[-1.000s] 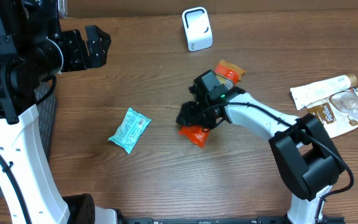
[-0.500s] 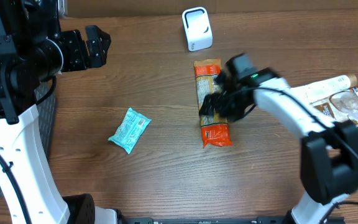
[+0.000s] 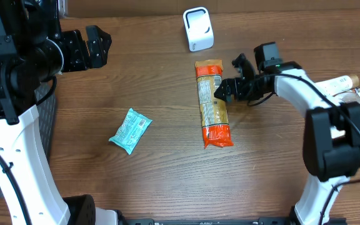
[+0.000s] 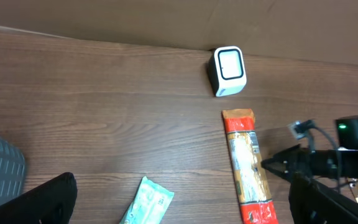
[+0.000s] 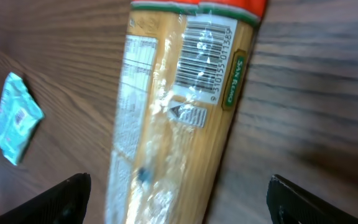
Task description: Scan the item barcode
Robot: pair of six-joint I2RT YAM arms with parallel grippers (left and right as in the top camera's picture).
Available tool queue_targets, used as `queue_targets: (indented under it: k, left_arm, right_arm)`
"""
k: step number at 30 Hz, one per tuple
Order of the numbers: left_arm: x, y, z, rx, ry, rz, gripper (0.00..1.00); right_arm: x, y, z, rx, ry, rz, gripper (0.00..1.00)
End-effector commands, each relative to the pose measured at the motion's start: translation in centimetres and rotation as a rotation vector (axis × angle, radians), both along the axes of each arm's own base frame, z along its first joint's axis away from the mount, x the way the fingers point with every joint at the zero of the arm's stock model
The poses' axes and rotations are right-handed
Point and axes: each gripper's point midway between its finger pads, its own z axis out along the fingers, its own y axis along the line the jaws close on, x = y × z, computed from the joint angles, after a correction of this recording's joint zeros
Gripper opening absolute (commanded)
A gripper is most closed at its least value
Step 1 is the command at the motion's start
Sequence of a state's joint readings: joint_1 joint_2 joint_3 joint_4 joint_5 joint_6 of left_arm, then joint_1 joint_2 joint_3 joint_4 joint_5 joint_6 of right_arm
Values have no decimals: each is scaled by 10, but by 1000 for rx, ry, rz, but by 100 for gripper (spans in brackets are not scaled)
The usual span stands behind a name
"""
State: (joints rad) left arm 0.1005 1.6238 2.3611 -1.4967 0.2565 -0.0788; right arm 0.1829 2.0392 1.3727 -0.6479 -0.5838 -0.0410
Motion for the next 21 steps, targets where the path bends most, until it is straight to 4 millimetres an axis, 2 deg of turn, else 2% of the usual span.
queue_targets:
  k: [1,8,12,15,18,21]
  left_arm:
    - [3,5,1,6,-5,12,100]
    - [3,5,1,6,-5,12,100]
    - [3,5,1,7,-5,11,99]
    - [3,5,1,6,-5,12,100]
    - [3,5,1,7,-5,11,100]
    - [3,5,1,6,-5,12,100]
  right_arm:
    - [1,7,-11,40,-4,43,91]
    - [-3,15,-30,52,37,54,89]
    - [-13,27,-49,46,87,71,86]
    - [-23,42,-68,40,144,73,80]
    - [-33,53,-81,34,195,67,62]
    - [-35,56,-82,34,219,48,34]
